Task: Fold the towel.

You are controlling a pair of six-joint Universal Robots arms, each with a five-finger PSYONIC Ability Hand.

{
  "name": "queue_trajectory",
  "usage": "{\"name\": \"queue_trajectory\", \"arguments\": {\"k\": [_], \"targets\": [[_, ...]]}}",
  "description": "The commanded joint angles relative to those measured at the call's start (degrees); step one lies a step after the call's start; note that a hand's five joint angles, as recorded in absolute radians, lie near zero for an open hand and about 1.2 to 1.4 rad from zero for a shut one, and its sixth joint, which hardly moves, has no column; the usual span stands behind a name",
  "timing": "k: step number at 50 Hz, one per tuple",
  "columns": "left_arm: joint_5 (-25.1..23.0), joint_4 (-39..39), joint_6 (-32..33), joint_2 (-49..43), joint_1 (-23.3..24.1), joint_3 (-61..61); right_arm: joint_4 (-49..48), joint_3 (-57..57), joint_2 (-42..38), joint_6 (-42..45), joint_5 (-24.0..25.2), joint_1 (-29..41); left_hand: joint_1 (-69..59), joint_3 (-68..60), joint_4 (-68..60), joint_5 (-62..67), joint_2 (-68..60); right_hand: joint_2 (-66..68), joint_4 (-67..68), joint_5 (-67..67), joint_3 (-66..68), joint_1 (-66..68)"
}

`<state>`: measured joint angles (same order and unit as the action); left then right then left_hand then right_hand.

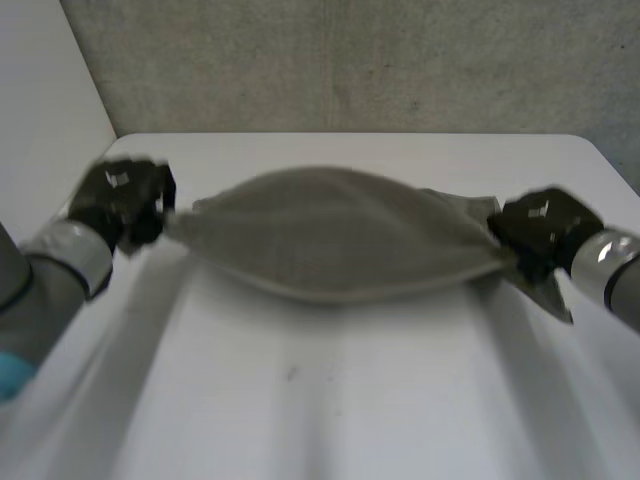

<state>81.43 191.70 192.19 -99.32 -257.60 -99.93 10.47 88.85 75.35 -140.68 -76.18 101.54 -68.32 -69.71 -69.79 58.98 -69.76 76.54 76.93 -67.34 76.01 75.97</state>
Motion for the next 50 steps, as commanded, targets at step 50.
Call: {"name": "queue_trajectory", "arguments": {"k": [50], "targets": [[1.10,-13.20,7.59,-22.84,4.83,18.97,-11.87,-10.27,-18.56,23.34,-7.84,-0.21,-11.68,-10.29,-10.21,11.02,-10.24,3.46,3.07,-2.66,3.99,4.03]]}}
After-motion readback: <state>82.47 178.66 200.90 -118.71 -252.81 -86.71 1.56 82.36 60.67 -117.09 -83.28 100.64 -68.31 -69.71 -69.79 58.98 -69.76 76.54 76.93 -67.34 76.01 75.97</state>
